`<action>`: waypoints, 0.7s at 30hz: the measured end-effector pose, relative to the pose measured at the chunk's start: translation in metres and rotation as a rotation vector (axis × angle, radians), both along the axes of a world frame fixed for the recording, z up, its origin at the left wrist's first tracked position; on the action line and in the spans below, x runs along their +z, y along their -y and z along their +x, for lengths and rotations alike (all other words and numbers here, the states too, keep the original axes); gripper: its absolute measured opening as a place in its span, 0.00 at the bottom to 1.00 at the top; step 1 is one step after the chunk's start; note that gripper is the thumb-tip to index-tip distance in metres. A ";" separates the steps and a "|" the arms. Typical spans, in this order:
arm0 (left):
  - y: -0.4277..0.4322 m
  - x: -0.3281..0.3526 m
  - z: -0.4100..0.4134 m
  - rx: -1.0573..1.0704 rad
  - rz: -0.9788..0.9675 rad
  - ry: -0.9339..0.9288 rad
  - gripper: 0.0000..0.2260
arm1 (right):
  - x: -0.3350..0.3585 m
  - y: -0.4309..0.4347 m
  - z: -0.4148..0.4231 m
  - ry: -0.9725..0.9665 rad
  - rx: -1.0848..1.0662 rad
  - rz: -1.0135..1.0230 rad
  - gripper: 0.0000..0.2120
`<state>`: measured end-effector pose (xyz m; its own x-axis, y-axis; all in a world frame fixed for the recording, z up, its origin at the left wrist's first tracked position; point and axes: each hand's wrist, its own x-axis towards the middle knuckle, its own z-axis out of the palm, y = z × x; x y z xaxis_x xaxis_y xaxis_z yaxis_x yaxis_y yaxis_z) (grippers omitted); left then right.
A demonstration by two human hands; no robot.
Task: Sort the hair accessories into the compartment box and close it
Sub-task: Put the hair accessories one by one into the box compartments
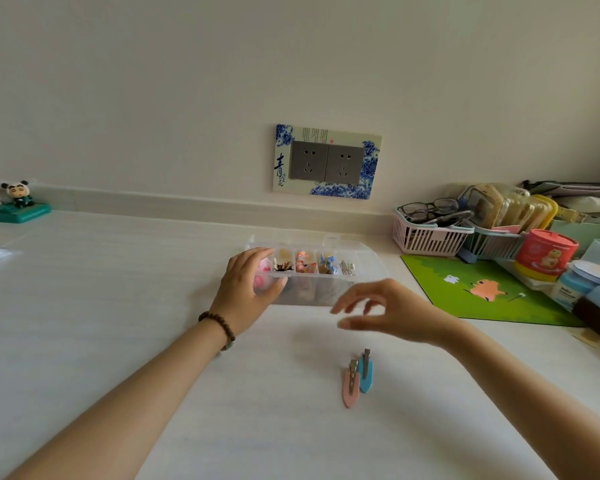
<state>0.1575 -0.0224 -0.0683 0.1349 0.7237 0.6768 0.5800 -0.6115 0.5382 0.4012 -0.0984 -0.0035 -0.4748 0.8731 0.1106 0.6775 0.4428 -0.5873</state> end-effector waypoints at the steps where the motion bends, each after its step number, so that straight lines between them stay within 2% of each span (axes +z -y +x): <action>1: 0.000 -0.001 0.000 0.000 0.007 -0.009 0.29 | -0.005 0.005 0.009 0.054 -0.012 -0.022 0.14; 5: -0.001 -0.001 0.000 0.016 0.040 -0.052 0.28 | -0.025 0.020 0.028 0.119 -0.012 -0.112 0.20; 11: -0.001 -0.002 0.001 0.057 0.121 -0.179 0.25 | -0.039 0.032 0.027 -0.004 -0.015 -0.018 0.11; 14: -0.002 -0.003 0.000 0.063 0.135 -0.190 0.24 | -0.041 0.035 0.028 -0.003 -0.038 -0.003 0.09; 18: -0.002 -0.004 0.001 0.063 0.142 -0.203 0.24 | -0.038 0.040 0.033 0.027 -0.036 -0.004 0.12; 21: -0.003 -0.004 0.001 0.069 0.150 -0.202 0.24 | -0.039 0.041 0.037 0.037 -0.062 -0.031 0.08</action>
<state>0.1583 -0.0195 -0.0720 0.2321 0.6291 0.7419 0.7092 -0.6315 0.3135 0.4387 -0.1394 -0.0426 -0.4229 0.9037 0.0668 0.7245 0.3815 -0.5742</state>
